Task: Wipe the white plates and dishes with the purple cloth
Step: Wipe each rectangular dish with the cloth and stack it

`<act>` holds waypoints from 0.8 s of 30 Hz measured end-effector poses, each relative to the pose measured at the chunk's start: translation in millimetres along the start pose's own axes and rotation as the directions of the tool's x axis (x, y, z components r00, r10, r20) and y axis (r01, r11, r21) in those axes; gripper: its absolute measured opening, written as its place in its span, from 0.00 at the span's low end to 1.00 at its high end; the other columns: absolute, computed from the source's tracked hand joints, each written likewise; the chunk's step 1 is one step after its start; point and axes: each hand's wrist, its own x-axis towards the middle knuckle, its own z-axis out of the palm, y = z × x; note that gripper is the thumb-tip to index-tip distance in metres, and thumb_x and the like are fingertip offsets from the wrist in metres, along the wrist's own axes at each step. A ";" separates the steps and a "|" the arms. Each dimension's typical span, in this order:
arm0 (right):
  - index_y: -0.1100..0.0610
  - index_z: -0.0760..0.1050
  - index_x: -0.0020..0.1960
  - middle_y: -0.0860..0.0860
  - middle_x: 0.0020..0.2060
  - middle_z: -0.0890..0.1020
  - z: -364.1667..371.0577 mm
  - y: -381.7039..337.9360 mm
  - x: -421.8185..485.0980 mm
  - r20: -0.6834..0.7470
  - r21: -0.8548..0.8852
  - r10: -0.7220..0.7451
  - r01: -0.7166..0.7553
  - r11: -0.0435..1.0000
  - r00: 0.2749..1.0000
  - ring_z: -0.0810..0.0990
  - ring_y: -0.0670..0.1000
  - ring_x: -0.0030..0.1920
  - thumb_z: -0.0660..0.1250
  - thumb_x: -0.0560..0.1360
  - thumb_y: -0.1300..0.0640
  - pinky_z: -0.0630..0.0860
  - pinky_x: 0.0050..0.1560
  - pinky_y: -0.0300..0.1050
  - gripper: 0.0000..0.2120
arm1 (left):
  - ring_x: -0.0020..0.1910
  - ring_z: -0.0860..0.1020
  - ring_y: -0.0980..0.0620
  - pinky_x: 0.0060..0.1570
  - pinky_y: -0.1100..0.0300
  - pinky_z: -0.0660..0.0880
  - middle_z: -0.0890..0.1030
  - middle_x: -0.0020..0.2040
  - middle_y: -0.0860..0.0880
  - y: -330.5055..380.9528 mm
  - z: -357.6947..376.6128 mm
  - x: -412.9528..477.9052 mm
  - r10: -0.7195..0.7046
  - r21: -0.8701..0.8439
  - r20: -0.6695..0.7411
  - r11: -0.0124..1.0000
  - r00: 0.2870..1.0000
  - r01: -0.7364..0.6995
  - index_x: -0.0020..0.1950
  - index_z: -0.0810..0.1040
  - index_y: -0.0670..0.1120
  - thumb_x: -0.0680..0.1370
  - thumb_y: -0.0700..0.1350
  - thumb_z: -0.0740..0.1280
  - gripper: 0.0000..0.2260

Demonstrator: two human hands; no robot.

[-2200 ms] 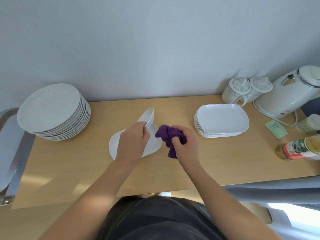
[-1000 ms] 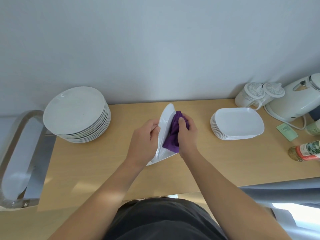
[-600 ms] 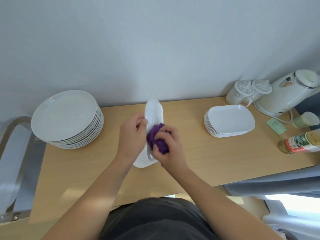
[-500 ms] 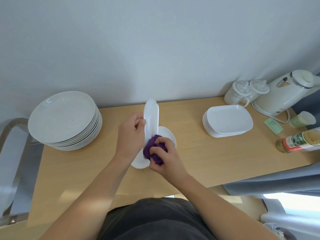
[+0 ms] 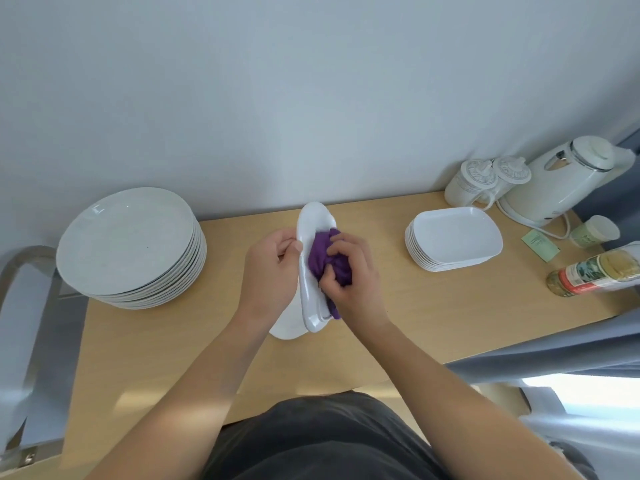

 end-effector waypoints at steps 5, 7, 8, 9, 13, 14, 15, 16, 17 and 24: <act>0.53 0.72 0.52 0.50 0.52 0.76 -3.4 19.2 -51.9 0.129 -0.064 0.067 -0.059 0.996 0.989 0.77 0.49 0.55 0.66 0.67 0.62 0.72 0.55 0.37 0.14 | 0.47 0.83 0.45 0.53 0.41 0.79 0.85 0.43 0.49 -3.7 -4.4 1.9 -0.012 0.018 -0.006 1.000 1.000 0.012 0.50 0.81 0.53 0.79 0.39 0.62 0.11; 0.54 0.73 0.51 0.52 0.52 0.77 -8.5 21.3 -50.8 0.084 -0.068 0.075 -0.069 0.995 0.994 0.77 0.50 0.55 0.66 0.67 0.63 0.73 0.55 0.38 0.13 | 0.48 0.83 0.47 0.54 0.42 0.79 0.85 0.44 0.51 -2.6 1.6 2.1 0.004 0.036 0.042 0.999 0.999 -0.005 0.52 0.80 0.53 0.80 0.39 0.62 0.10; 0.56 0.74 0.51 0.53 0.52 0.77 -11.9 20.6 -45.1 0.039 -0.057 0.090 -0.088 0.994 0.995 0.78 0.50 0.55 0.66 0.67 0.64 0.73 0.55 0.40 0.13 | 0.48 0.83 0.49 0.54 0.43 0.79 0.85 0.44 0.52 -1.3 5.9 1.8 0.016 0.051 0.075 0.998 0.997 -0.020 0.53 0.81 0.51 0.80 0.40 0.62 0.09; 0.58 0.75 0.51 0.53 0.53 0.77 -16.9 18.5 -37.4 -0.011 -0.037 0.126 -0.127 0.991 0.992 0.78 0.50 0.56 0.66 0.68 0.65 0.73 0.56 0.39 0.12 | 0.48 0.83 0.51 0.54 0.44 0.79 0.85 0.45 0.53 0.8 11.1 0.7 0.028 0.064 0.110 0.997 0.994 -0.036 0.54 0.81 0.49 0.80 0.40 0.62 0.09; 0.60 0.76 0.53 0.51 0.57 0.75 -42.0 12.8 3.4 -0.195 -0.010 0.220 -0.226 0.974 0.956 0.73 0.41 0.61 0.66 0.71 0.65 0.67 0.59 0.30 0.11 | 0.48 0.82 0.56 0.53 0.54 0.79 0.85 0.47 0.54 14.2 31.3 -9.5 0.121 0.085 0.173 0.987 0.978 -0.137 0.57 0.81 0.45 0.81 0.38 0.62 0.10; 0.59 0.76 0.53 0.52 0.57 0.75 -46.5 15.1 10.7 -0.194 -0.022 0.213 -0.221 0.975 0.958 0.73 0.43 0.62 0.66 0.71 0.65 0.67 0.60 0.30 0.11 | 0.47 0.82 0.56 0.51 0.57 0.79 0.85 0.47 0.54 17.5 35.9 -9.6 0.145 0.097 0.165 0.982 0.976 -0.162 0.57 0.80 0.45 0.81 0.37 0.62 0.09; 0.59 0.76 0.53 0.52 0.56 0.76 -49.8 19.4 14.4 -0.169 -0.043 0.208 -0.218 0.975 0.963 0.74 0.45 0.62 0.66 0.71 0.64 0.67 0.60 0.31 0.11 | 0.47 0.82 0.54 0.49 0.58 0.78 0.85 0.47 0.53 20.2 40.9 -8.2 0.161 0.117 0.153 0.977 0.975 -0.180 0.57 0.80 0.45 0.81 0.37 0.62 0.09; 0.58 0.76 0.53 0.52 0.55 0.76 -52.1 25.5 14.4 -0.129 -0.076 0.207 -0.218 0.973 0.970 0.75 0.47 0.59 0.66 0.71 0.63 0.68 0.58 0.32 0.11 | 0.46 0.81 0.52 0.48 0.58 0.77 0.85 0.46 0.52 22.4 46.2 -5.9 0.170 0.144 0.142 0.971 0.975 -0.190 0.57 0.80 0.44 0.81 0.37 0.63 0.09; 0.57 0.76 0.53 0.51 0.54 0.76 -53.8 34.5 10.3 -0.081 -0.118 0.215 -0.224 0.967 0.973 0.75 0.48 0.56 0.66 0.70 0.61 0.70 0.55 0.35 0.11 | 0.46 0.81 0.50 0.49 0.57 0.76 0.85 0.46 0.50 23.6 51.7 -3.8 0.172 0.171 0.134 0.966 0.976 -0.194 0.57 0.80 0.43 0.81 0.37 0.63 0.09; 0.50 0.77 0.61 0.43 0.58 0.78 -87.6 89.8 -26.5 0.320 -0.151 0.467 -0.443 0.884 0.824 0.76 0.44 0.59 0.70 0.76 0.56 0.74 0.61 0.43 0.14 | 0.36 0.78 0.42 0.40 0.46 0.77 0.80 0.36 0.44 25.2 105.4 -1.5 0.331 0.349 0.140 0.865 0.933 -0.359 0.52 0.78 0.43 0.80 0.37 0.63 0.06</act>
